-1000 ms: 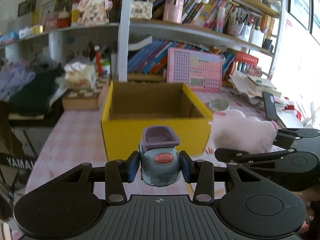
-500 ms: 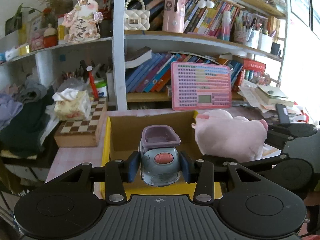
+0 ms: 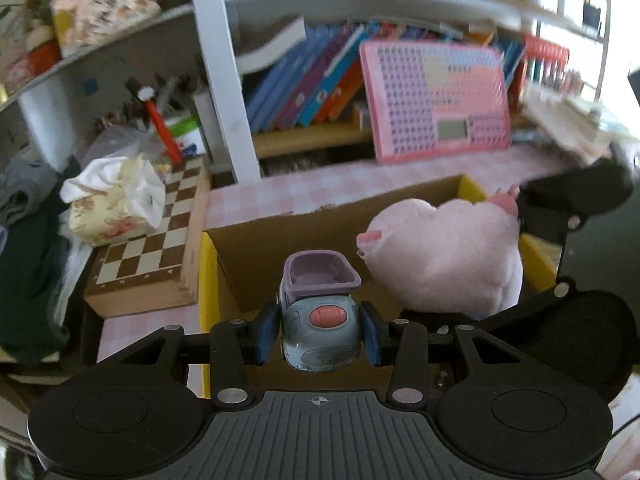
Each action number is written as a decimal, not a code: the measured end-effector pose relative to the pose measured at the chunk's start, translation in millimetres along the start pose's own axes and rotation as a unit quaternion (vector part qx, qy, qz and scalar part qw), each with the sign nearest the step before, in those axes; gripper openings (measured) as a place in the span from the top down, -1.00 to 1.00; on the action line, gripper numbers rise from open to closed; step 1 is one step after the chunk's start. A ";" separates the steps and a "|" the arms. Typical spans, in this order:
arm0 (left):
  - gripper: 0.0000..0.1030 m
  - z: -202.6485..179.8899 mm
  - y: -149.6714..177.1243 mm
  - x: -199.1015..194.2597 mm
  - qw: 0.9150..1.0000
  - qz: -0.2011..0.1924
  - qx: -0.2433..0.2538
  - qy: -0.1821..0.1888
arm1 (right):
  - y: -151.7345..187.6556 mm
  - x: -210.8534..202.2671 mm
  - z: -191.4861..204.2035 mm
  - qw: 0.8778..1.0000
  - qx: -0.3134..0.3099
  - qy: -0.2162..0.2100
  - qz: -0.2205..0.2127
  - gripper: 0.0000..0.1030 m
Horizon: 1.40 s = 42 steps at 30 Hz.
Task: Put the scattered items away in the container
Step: 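Lower both tools into the box and open them, releasing pig and car, then withdraw both open tools up out of the yellow box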
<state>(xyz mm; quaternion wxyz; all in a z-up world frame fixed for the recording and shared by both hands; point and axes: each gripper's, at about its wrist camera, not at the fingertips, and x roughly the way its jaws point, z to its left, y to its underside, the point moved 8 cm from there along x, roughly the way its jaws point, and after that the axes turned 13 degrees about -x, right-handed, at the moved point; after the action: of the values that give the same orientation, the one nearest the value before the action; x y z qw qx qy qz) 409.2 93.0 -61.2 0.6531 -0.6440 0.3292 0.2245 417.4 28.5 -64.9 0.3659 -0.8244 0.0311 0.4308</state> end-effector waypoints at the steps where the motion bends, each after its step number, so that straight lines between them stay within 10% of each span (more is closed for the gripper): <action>1: 0.19 0.3 -1.0 7.4 1.000 0.008 0.005 -0.003 | -0.8 7.2 -1.3 1.000 -0.011 -0.004 0.007 -0.15; 23: 0.08 -2.4 -0.5 50.7 0.997 0.059 0.042 -0.041 | 6.9 39.3 -7.0 0.997 -0.021 -0.041 0.058 -0.34; 28: -0.14 2.8 -6.1 37.6 0.997 0.035 0.036 -0.056 | 3.2 31.2 -14.2 0.999 -0.024 -0.013 0.035 -0.67; 42: -0.53 7.8 -27.0 -47.3 0.996 -0.077 0.012 -0.052 | -18.7 -45.4 -18.8 0.998 0.002 0.024 -0.058 -0.78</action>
<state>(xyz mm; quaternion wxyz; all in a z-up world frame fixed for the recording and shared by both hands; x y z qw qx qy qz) 397.4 105.1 -8.8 0.6921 -0.6470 0.2473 0.2030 408.7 18.3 -14.0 0.3912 -0.8342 -0.0066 0.3886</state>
